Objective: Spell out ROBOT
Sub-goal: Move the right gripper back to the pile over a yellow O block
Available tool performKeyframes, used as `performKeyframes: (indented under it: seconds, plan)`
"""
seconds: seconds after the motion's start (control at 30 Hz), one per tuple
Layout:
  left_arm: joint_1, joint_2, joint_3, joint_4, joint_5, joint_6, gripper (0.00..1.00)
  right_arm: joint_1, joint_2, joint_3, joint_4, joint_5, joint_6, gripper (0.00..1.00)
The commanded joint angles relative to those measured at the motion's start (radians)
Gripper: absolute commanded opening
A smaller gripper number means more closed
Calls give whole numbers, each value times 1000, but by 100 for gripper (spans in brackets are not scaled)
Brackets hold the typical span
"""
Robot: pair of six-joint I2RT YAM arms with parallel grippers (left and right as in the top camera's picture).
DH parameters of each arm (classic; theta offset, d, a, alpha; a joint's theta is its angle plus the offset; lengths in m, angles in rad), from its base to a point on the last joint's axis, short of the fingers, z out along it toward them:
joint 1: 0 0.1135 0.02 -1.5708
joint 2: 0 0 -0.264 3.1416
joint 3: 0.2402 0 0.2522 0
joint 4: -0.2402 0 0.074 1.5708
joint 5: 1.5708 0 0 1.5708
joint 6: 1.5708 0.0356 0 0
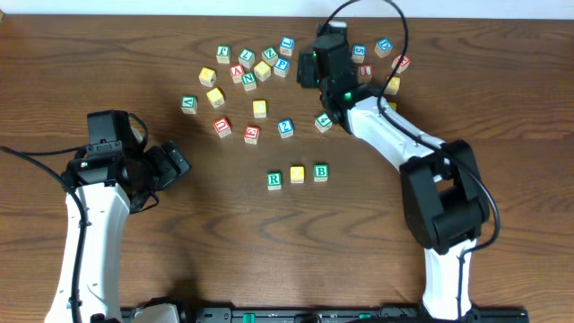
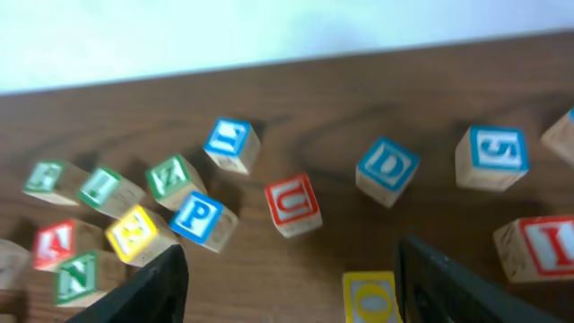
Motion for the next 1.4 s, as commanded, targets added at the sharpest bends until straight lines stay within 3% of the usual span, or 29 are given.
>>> performKeyframes:
  seconds: [0.0,1.37]
  plan:
    - [3,-4,5,-1,-14,-5,98,0,23,11,3,4,-5,68]
    - [3,-4,5,2,-14,-5,98,-45,126,10,-52,-2,-5,59]
